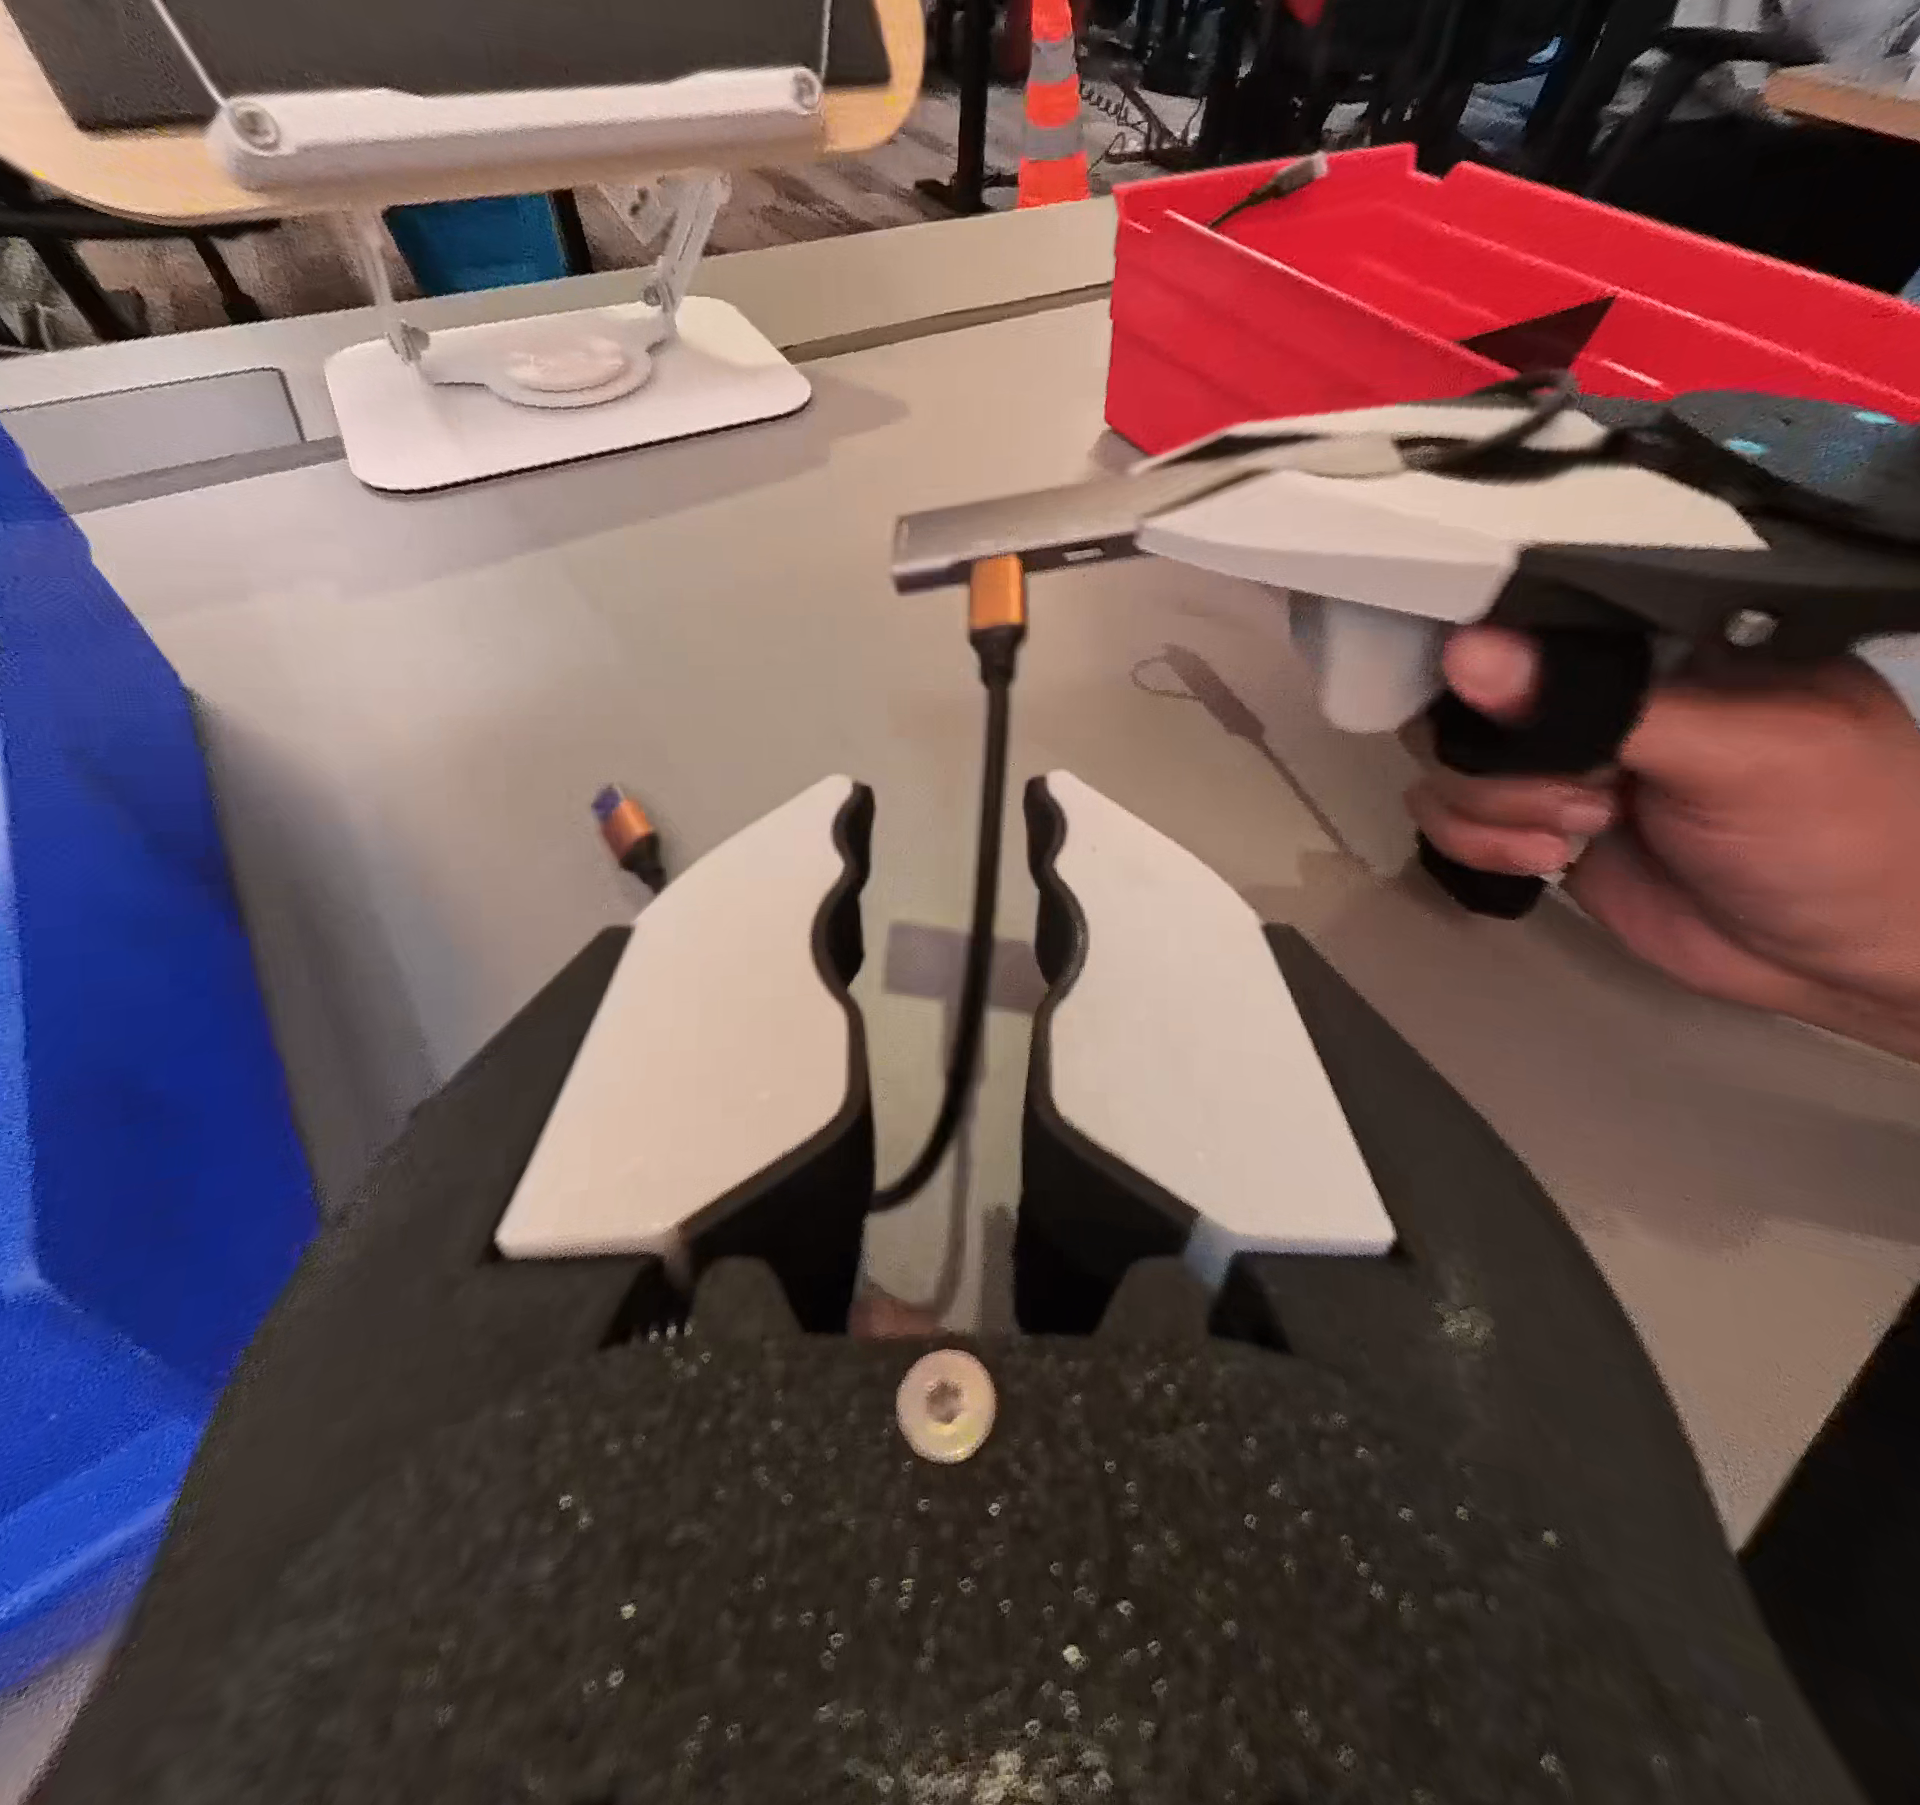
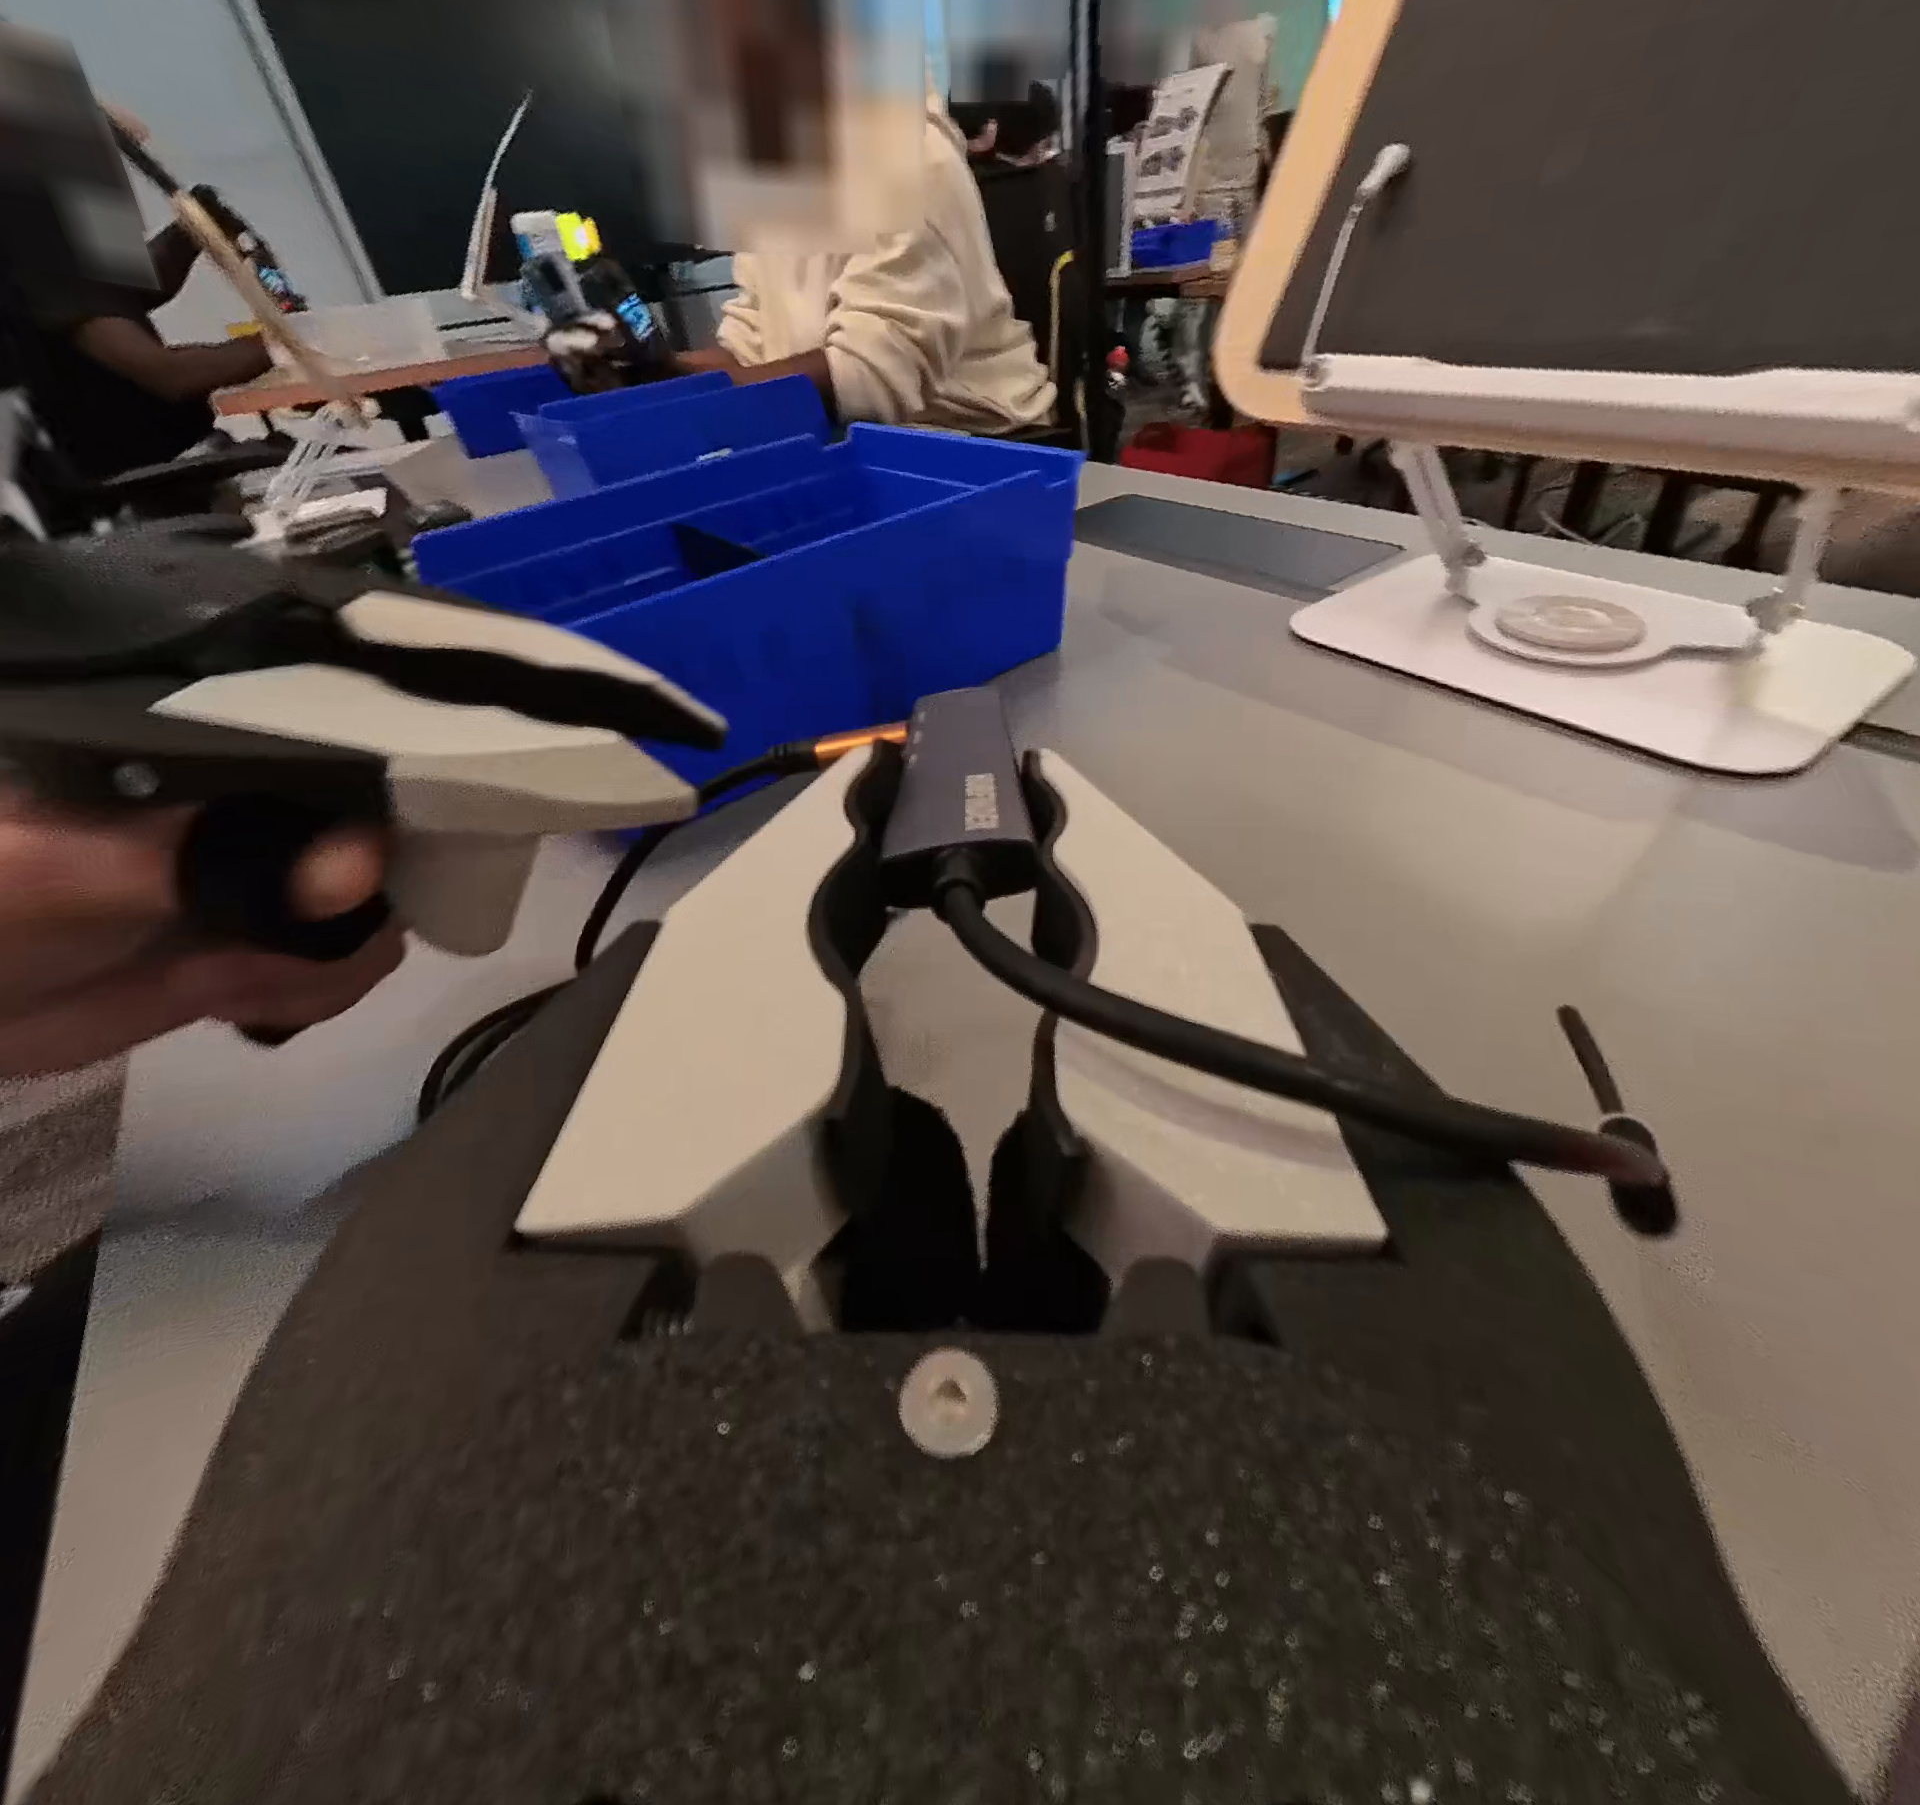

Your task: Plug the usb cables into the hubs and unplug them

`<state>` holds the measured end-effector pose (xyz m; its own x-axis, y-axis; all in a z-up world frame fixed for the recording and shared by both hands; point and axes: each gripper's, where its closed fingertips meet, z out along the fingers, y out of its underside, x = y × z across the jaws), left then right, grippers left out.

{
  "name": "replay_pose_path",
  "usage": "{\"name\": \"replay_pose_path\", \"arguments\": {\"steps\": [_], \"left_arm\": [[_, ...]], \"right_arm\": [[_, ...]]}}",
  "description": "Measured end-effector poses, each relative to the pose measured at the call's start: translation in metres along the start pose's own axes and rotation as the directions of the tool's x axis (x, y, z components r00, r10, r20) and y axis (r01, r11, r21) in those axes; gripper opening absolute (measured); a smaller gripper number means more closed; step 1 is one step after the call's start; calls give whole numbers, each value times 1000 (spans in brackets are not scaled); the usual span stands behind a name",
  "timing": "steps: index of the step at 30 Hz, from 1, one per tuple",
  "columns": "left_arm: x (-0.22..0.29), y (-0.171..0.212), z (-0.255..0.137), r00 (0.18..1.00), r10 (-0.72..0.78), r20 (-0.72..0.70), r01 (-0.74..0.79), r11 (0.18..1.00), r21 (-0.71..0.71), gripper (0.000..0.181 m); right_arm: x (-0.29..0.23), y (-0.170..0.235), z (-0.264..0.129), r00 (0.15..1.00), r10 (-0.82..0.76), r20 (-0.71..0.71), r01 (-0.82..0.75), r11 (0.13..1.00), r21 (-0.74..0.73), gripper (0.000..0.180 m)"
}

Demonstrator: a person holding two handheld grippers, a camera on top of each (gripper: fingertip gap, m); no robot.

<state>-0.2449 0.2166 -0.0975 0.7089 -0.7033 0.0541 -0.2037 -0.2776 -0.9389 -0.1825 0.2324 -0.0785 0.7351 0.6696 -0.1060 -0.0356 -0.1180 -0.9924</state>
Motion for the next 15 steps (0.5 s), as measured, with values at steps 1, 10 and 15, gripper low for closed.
{"name": "replay_pose_path", "arguments": {"steps": [1, 10, 15], "left_arm": [[-2, 1, 2, 1000, -6, -20, 6, 1000, -18, 30], [4, 3, 10, 994, -40, -100, 36, 998, -49, 13], [4, 6, 11, 996, -24, -90, 18, 997, -68, 13]], "right_arm": [[-6, 1, 1, 1000, -18, 17, 18, 1000, -9, 22], [-35, 5, 9, 995, -15, 99, 14, 1000, 5, 22], [-31, 19, 16, 997, -29, 76, 32, 998, -49, 39]]}}
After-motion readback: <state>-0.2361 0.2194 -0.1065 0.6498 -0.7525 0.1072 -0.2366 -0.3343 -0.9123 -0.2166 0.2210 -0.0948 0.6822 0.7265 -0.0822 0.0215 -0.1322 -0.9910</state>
